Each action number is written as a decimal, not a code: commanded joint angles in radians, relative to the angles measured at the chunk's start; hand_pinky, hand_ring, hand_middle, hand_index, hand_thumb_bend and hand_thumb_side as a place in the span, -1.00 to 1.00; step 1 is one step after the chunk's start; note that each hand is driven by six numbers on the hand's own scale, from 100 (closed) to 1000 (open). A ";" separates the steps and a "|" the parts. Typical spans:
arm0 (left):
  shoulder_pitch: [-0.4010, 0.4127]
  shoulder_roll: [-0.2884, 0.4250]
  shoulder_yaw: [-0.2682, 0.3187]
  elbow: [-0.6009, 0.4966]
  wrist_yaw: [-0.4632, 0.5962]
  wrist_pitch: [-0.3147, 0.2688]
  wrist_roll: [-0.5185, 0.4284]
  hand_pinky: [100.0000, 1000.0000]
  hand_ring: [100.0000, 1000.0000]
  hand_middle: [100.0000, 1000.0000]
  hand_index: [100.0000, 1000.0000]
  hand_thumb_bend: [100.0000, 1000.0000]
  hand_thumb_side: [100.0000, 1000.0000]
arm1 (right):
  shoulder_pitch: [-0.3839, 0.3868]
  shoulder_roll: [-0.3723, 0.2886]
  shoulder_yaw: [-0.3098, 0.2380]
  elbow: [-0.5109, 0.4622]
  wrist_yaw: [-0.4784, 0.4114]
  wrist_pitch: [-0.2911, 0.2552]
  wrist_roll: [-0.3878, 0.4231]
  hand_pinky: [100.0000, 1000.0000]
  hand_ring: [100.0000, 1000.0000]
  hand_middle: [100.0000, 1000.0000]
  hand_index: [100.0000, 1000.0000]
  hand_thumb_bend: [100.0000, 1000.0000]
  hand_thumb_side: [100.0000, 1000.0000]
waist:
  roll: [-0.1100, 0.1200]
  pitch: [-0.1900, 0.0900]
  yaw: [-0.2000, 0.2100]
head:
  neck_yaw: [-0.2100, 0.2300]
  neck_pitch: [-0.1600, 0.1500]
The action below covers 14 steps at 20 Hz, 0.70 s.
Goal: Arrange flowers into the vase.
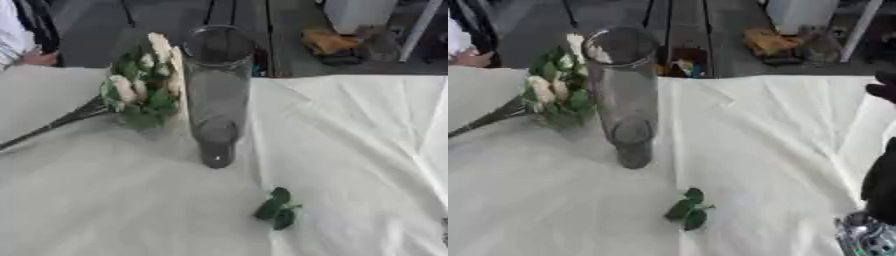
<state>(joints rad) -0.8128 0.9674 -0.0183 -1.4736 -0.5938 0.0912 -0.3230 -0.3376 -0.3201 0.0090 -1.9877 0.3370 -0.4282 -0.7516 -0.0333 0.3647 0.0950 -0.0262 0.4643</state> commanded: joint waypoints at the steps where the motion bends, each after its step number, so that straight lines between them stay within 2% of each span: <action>1: -0.051 0.011 -0.011 0.061 -0.046 -0.027 -0.040 0.81 1.00 1.00 1.00 -0.35 1.00 | -0.005 -0.013 0.003 -0.012 -0.004 -0.008 -0.002 0.13 0.26 0.06 0.45 -1.00 1.00 | 0.003 -0.015 -0.003 | 0.007 -0.009; 2: -0.067 0.001 -0.017 0.083 -0.061 -0.039 -0.054 0.82 1.00 1.00 1.00 -0.20 1.00 | -0.005 -0.012 0.005 -0.012 -0.004 -0.007 -0.001 0.13 0.26 0.06 0.45 -1.00 1.00 | 0.003 -0.014 -0.004 | 0.010 -0.011; 5: -0.109 -0.025 -0.035 0.140 -0.100 -0.074 -0.088 0.81 1.00 1.00 1.00 -0.07 1.00 | -0.005 -0.011 0.008 -0.012 -0.005 -0.006 0.002 0.13 0.26 0.06 0.45 -1.00 1.00 | 0.003 -0.011 -0.008 | 0.015 -0.015; 6: -0.120 -0.033 -0.040 0.156 -0.113 -0.084 -0.097 0.81 1.00 1.00 1.00 0.04 1.00 | -0.005 -0.011 0.009 -0.012 -0.005 -0.005 0.002 0.13 0.26 0.06 0.45 -1.00 1.00 | 0.003 -0.009 -0.010 | 0.017 -0.017; 10: -0.155 -0.060 -0.060 0.204 -0.161 -0.112 -0.123 0.82 1.00 1.00 1.00 0.14 1.00 | -0.005 -0.009 0.012 -0.012 -0.006 -0.004 0.005 0.13 0.26 0.06 0.45 -1.00 1.00 | 0.004 -0.005 -0.015 | 0.022 -0.022; 14: -0.186 -0.088 -0.082 0.248 -0.203 -0.129 -0.155 0.82 1.00 1.00 1.00 0.15 1.00 | -0.005 -0.007 0.016 -0.012 -0.008 -0.003 0.008 0.13 0.26 0.06 0.45 -1.00 1.00 | 0.004 -0.003 -0.019 | 0.026 -0.024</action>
<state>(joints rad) -0.9763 0.8611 -0.1009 -1.2297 -0.7817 -0.0329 -0.4677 -0.3349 -0.3197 0.0258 -1.9877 0.3327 -0.4234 -0.7405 -0.0333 0.3811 0.0754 -0.0037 0.4532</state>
